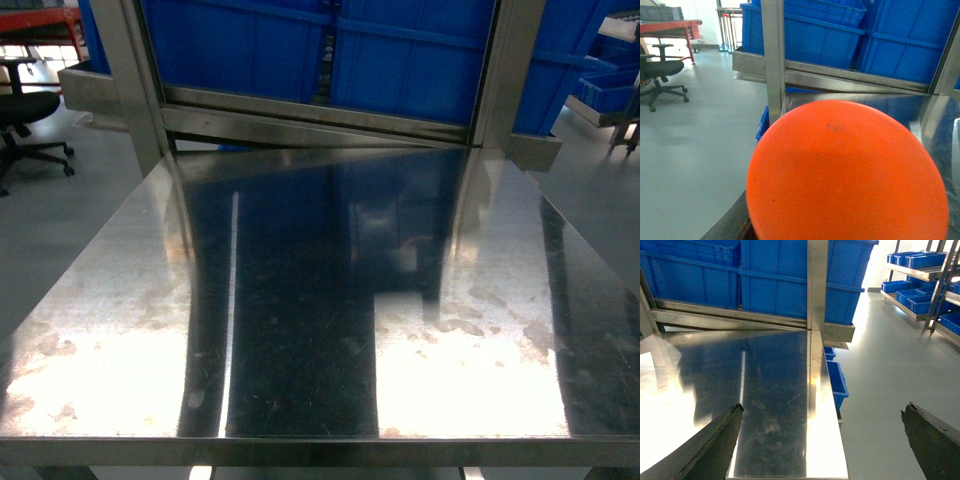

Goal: Pick capacitor and pack into box

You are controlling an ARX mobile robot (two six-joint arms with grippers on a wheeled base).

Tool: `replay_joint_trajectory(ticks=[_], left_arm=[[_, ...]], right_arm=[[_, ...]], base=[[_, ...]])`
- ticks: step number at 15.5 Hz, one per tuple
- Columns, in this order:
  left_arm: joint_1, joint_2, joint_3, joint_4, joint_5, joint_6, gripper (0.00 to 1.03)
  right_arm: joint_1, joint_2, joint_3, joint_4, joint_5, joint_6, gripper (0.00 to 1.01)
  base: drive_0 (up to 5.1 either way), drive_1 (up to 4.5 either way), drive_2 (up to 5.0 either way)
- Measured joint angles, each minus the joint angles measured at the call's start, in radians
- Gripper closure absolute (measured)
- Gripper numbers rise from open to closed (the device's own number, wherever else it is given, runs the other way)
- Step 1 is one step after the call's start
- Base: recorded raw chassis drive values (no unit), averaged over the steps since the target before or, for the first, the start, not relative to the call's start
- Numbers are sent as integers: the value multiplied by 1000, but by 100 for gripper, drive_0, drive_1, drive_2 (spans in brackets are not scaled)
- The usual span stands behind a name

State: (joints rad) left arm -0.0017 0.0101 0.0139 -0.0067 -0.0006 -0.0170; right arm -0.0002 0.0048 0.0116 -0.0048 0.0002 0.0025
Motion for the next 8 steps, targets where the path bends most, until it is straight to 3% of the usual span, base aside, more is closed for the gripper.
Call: replay_joint_trajectory(ticks=[8], left_arm=[[0,0,0,2,0,0,59]], right_arm=[[0,0,0,2,0,0,3]], base=[[0,0,0]])
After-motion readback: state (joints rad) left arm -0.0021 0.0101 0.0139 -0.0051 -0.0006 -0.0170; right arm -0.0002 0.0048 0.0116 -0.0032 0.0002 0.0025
